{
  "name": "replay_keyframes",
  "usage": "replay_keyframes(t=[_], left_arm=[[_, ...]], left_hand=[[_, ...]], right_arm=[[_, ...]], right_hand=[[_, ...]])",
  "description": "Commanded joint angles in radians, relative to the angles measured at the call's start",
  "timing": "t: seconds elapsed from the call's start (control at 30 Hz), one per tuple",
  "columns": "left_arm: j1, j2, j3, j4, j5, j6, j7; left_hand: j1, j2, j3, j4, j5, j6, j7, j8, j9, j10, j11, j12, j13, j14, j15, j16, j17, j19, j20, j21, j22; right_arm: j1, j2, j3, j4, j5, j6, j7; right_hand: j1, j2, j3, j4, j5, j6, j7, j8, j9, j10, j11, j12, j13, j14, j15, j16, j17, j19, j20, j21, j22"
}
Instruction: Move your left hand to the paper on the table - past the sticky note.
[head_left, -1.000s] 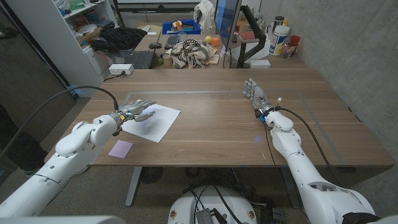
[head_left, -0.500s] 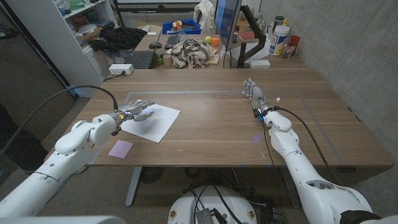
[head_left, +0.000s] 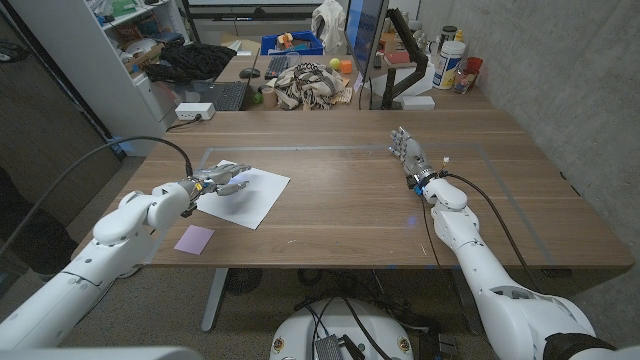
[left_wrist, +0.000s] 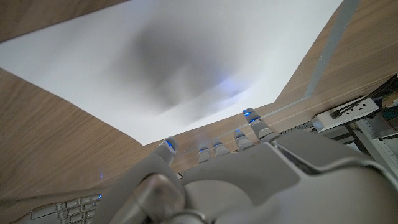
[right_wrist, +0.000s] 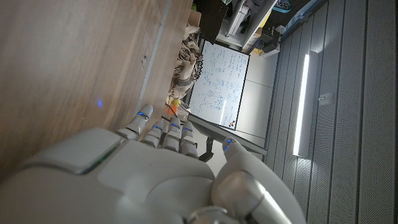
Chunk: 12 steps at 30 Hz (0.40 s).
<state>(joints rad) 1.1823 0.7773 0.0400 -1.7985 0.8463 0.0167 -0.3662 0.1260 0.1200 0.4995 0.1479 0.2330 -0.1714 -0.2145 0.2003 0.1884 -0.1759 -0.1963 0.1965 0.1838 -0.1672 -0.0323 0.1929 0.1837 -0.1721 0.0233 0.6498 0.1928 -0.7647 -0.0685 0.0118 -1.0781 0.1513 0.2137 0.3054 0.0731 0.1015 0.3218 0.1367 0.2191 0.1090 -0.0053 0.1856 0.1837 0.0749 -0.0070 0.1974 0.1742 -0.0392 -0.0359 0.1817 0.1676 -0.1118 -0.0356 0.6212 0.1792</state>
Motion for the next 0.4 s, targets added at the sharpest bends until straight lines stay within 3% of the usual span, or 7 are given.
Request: replay_keyframes(t=[0.03, 0.4], left_arm=[[-0.008, 0.011, 0.018, 0.0, 0.012, 0.016, -0.021], [-0.012, 0.023, 0.033, -0.005, 0.031, 0.022, -0.04]], left_hand=[[0.016, 0.039, 0.012, 0.002, -0.002, -0.052, -0.008, 0.004, 0.006, -0.016, 0.006, 0.002, 0.004, -0.152, -0.072, 0.001, 0.004, -0.311, 0.007, -0.004, 0.006], [0.023, 0.042, 0.021, 0.0, -0.003, -0.054, -0.008, 0.004, 0.006, -0.021, 0.008, 0.0, 0.004, -0.161, -0.078, -0.002, 0.003, -0.319, 0.006, -0.007, 0.006]], right_arm=[[0.014, 0.009, 0.005, 0.028, -0.004, 0.008, 0.009], [0.014, 0.016, 0.012, 0.038, -0.005, 0.01, 0.007]], right_hand=[[-0.005, 0.031, 0.001, 0.004, 0.009, 0.004, -0.001, 0.004, 0.001, 0.004, -0.005, 0.005, 0.005, 0.0, -0.003, -0.001, 0.003, 0.007, -0.071, -0.004, 0.002], [-0.006, 0.031, 0.001, 0.004, 0.009, 0.005, -0.001, 0.005, 0.001, 0.004, -0.004, 0.005, 0.005, 0.0, -0.003, -0.001, 0.003, 0.008, -0.072, -0.006, 0.002]])
